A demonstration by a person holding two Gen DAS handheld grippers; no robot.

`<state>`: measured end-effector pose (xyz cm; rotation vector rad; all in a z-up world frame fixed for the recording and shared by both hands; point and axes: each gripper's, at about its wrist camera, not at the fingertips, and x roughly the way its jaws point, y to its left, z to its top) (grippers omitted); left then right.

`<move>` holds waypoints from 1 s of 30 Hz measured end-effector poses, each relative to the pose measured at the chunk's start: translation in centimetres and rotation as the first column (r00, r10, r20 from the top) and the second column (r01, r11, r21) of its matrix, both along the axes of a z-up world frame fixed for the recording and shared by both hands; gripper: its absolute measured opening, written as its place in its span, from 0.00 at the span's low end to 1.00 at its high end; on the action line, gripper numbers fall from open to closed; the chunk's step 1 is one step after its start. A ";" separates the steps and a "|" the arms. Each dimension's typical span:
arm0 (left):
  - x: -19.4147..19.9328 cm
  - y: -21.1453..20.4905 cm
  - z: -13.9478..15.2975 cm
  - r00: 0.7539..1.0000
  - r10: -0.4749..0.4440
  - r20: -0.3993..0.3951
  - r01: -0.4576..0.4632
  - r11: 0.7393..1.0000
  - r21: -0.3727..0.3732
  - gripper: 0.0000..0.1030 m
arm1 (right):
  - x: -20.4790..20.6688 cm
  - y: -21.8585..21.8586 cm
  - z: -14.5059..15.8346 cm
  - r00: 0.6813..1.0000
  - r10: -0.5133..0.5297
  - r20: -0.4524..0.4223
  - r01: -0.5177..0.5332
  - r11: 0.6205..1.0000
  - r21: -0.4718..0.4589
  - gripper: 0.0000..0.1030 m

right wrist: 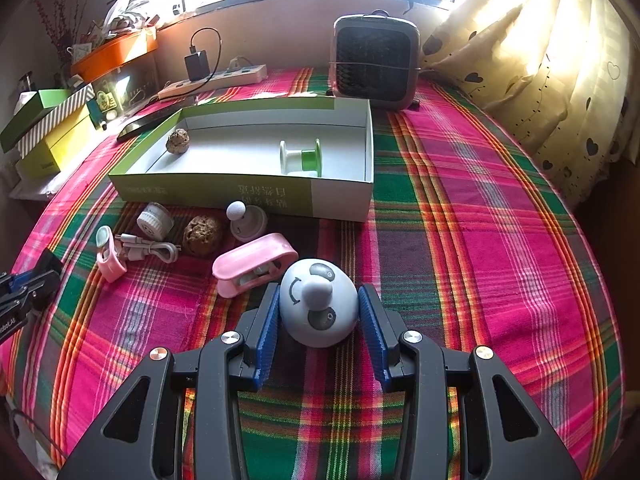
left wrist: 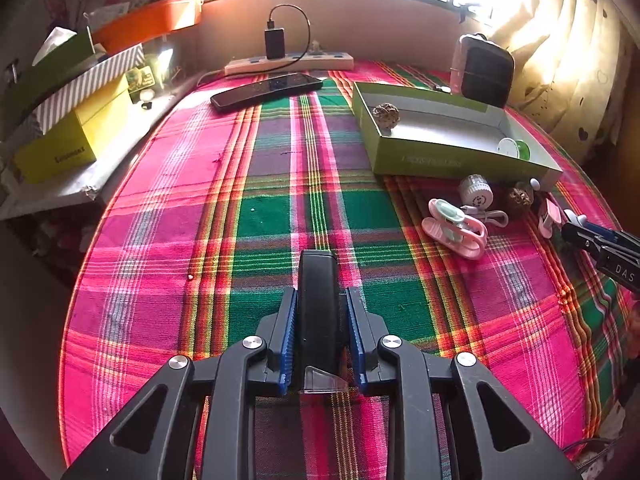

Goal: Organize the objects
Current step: 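Carry the flashlight and white round toy with both tools into the tray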

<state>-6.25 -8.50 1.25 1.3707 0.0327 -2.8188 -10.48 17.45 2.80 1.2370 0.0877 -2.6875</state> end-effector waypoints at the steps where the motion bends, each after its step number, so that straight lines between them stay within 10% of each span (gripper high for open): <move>1: -0.1 0.0 0.1 1.000 0.000 -0.002 0.000 1.000 0.005 0.21 | 0.0 0.0 0.1 1.000 -0.001 -0.002 0.001 1.000 -0.001 0.39; 30: -6.4 3.3 4.6 0.988 -0.130 -0.083 0.136 0.989 0.066 0.21 | -3.8 0.2 3.4 0.998 0.019 -0.056 -0.019 1.000 0.004 0.39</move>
